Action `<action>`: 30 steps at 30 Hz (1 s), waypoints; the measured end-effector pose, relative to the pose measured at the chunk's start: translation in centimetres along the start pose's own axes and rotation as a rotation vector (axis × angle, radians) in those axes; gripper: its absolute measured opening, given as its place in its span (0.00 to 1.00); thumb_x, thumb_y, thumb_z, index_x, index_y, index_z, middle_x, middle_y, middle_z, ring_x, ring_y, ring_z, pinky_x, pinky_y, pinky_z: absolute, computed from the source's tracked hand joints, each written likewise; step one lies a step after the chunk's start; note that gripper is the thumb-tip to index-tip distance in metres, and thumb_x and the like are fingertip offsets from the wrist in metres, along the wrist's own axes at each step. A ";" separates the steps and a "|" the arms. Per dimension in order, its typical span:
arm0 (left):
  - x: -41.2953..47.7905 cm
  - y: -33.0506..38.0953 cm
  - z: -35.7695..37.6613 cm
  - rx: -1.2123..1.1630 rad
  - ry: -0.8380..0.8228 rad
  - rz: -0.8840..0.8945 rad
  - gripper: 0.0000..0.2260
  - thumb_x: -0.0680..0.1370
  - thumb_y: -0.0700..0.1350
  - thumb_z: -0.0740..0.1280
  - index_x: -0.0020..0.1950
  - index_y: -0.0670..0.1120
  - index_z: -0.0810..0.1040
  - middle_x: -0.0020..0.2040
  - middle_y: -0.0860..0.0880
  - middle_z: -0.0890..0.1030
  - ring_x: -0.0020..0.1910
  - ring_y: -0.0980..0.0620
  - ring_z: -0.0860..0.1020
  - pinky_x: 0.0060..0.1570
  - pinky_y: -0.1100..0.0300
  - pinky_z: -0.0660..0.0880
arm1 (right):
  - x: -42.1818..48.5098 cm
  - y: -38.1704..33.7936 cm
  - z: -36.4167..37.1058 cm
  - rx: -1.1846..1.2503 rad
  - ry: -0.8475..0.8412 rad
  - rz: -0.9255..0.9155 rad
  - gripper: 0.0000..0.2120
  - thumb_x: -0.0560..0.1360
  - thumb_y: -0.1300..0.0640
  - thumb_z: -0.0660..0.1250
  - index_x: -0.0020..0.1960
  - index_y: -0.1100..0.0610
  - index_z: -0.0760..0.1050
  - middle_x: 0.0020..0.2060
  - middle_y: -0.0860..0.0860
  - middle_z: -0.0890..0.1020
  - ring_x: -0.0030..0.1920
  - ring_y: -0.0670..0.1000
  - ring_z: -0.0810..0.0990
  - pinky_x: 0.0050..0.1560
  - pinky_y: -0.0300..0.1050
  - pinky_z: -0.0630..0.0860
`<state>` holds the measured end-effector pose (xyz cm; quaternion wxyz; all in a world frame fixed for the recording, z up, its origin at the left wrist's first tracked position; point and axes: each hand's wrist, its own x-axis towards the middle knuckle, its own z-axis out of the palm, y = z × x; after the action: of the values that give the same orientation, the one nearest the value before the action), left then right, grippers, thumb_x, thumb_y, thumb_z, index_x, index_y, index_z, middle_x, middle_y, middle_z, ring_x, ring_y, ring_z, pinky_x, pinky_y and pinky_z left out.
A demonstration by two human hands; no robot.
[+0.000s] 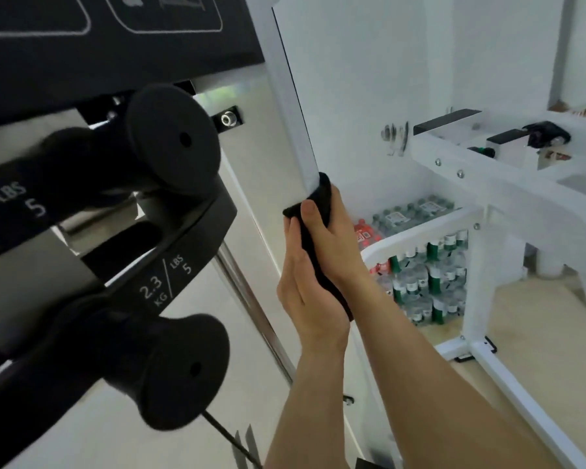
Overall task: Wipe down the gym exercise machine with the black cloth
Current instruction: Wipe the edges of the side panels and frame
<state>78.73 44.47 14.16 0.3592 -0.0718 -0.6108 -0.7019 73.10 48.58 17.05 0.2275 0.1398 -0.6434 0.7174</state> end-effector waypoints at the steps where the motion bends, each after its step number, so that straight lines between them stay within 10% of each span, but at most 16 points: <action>1: -0.2 -0.6 0.1 0.099 0.000 0.027 0.20 0.85 0.47 0.54 0.76 0.49 0.69 0.73 0.56 0.73 0.72 0.61 0.70 0.72 0.55 0.68 | -0.3 -0.1 -0.6 0.057 -0.053 0.038 0.20 0.80 0.42 0.62 0.69 0.47 0.70 0.57 0.45 0.81 0.57 0.46 0.80 0.59 0.48 0.78; 7: 1.3 -1.6 2.7 0.496 0.026 0.219 0.29 0.83 0.55 0.53 0.82 0.46 0.51 0.82 0.49 0.54 0.80 0.55 0.53 0.77 0.59 0.56 | 0.0 -2.4 -4.8 0.285 -0.341 0.354 0.15 0.84 0.46 0.58 0.64 0.50 0.78 0.55 0.44 0.85 0.56 0.42 0.83 0.55 0.36 0.78; 10: 2.4 -1.3 5.4 0.649 0.107 0.233 0.36 0.82 0.57 0.56 0.81 0.41 0.44 0.82 0.44 0.48 0.81 0.48 0.47 0.79 0.47 0.52 | 0.6 -2.6 -6.0 0.282 -0.357 0.429 0.23 0.82 0.38 0.54 0.69 0.48 0.76 0.63 0.45 0.81 0.65 0.44 0.78 0.69 0.44 0.71; 14: 5.7 -1.0 6.4 0.783 0.246 0.399 0.38 0.82 0.55 0.61 0.80 0.35 0.48 0.81 0.37 0.51 0.81 0.42 0.50 0.79 0.49 0.49 | 1.6 -4.1 -7.2 0.160 -0.332 0.410 0.25 0.85 0.44 0.48 0.73 0.55 0.71 0.68 0.52 0.77 0.69 0.49 0.75 0.69 0.49 0.71; 23: 9.4 1.5 7.7 0.920 0.336 0.515 0.34 0.84 0.51 0.61 0.79 0.34 0.49 0.80 0.36 0.53 0.80 0.42 0.52 0.79 0.50 0.51 | 2.3 -1.9 -8.4 0.100 -0.126 0.477 0.20 0.85 0.50 0.52 0.53 0.58 0.81 0.41 0.48 0.87 0.39 0.46 0.84 0.42 0.43 0.79; 30: 6.1 -2.1 6.3 0.871 0.298 0.439 0.31 0.84 0.48 0.58 0.79 0.35 0.49 0.80 0.37 0.54 0.81 0.43 0.51 0.79 0.48 0.52 | -0.1 0.5 -8.2 0.013 -0.140 0.489 0.21 0.85 0.50 0.51 0.56 0.58 0.81 0.48 0.51 0.86 0.48 0.53 0.84 0.44 0.43 0.79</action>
<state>70.84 47.66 17.28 0.5779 0.0590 -0.7594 -0.2929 73.65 56.65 15.50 0.0011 0.0308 -0.6678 0.7437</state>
